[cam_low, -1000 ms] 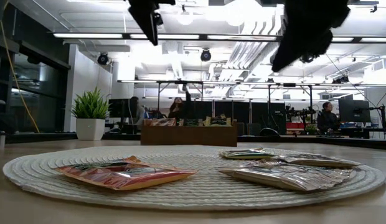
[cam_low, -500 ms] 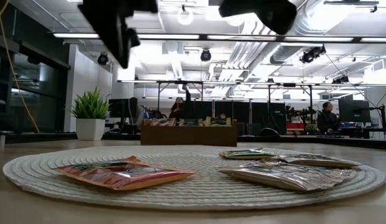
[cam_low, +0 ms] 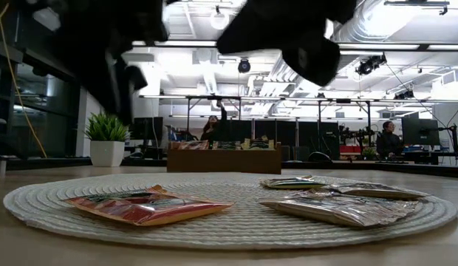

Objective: Pick & Place Tea
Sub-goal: Put the orange tea bag into the left section of the wooden organizer

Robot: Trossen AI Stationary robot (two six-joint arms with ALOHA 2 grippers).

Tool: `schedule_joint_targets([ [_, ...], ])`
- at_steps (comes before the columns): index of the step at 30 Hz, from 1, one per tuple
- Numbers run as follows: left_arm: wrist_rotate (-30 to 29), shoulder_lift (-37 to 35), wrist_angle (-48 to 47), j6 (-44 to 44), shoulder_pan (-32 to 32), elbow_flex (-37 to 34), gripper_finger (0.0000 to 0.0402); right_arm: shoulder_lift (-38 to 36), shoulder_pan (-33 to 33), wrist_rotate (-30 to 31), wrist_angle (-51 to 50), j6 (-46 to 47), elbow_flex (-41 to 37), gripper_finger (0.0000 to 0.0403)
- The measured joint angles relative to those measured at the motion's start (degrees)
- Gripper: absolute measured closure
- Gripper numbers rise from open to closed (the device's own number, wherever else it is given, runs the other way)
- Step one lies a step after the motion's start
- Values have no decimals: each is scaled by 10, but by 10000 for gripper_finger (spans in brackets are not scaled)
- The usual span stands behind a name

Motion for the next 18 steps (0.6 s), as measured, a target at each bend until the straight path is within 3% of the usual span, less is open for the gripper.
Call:
schedule_joint_targets([
  [4, 18, 0, 87, -1, -11, -45, 241, 50, 10, -6, -47, -10, 76, 403],
  [13, 38, 0, 173, 10, -39, -84, 241, 196, 25, -12, -286, 52, 309, 403],
  [18, 38, 6, 195, 23, -47, -84, 241, 236, 26, -13, -336, 110, 372, 403],
])
